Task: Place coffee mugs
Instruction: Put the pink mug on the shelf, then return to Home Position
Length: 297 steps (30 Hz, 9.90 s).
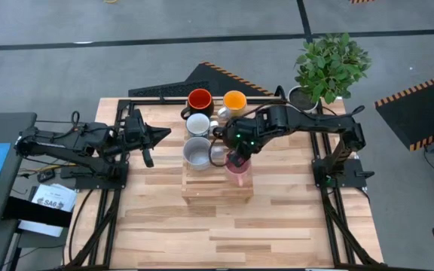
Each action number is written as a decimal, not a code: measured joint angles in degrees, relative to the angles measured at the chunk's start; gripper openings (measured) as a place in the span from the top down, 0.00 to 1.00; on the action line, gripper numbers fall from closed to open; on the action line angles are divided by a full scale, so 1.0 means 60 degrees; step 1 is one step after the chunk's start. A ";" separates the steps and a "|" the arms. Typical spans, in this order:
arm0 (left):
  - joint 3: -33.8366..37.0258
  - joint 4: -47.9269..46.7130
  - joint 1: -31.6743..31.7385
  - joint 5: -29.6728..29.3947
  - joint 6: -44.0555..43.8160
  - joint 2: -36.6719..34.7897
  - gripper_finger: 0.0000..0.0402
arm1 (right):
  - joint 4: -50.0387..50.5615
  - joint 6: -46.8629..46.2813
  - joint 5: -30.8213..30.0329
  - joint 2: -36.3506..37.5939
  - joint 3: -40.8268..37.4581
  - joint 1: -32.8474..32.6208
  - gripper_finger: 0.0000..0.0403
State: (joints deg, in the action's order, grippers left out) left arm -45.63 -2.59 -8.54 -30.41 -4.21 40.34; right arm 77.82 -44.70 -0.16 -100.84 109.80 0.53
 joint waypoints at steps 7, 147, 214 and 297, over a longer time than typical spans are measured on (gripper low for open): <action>0.0000 0.0000 0.0000 0.0004 0.0116 0.0000 1.00 | 0.0402 0.0528 0.0013 0.0453 -0.0005 0.0283 0.49; 0.7355 0.0630 -0.0062 0.1985 0.0240 -0.6619 1.00 | -1.3611 0.4828 0.1049 1.6794 -1.8221 0.0063 0.93; 0.7351 0.0627 -0.0063 0.1971 0.0240 -0.6619 1.00 | -1.3329 0.3448 0.0841 1.6542 -1.8232 0.0063 0.87; 0.7355 0.0627 -0.0066 0.1971 0.0240 -0.6619 1.00 | -1.3329 0.3448 0.0848 1.6541 -1.8240 0.0059 0.87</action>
State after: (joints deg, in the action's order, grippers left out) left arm -1.50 1.17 -8.93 -18.59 -2.76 0.62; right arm -2.15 -24.01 4.92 -1.59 0.36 0.89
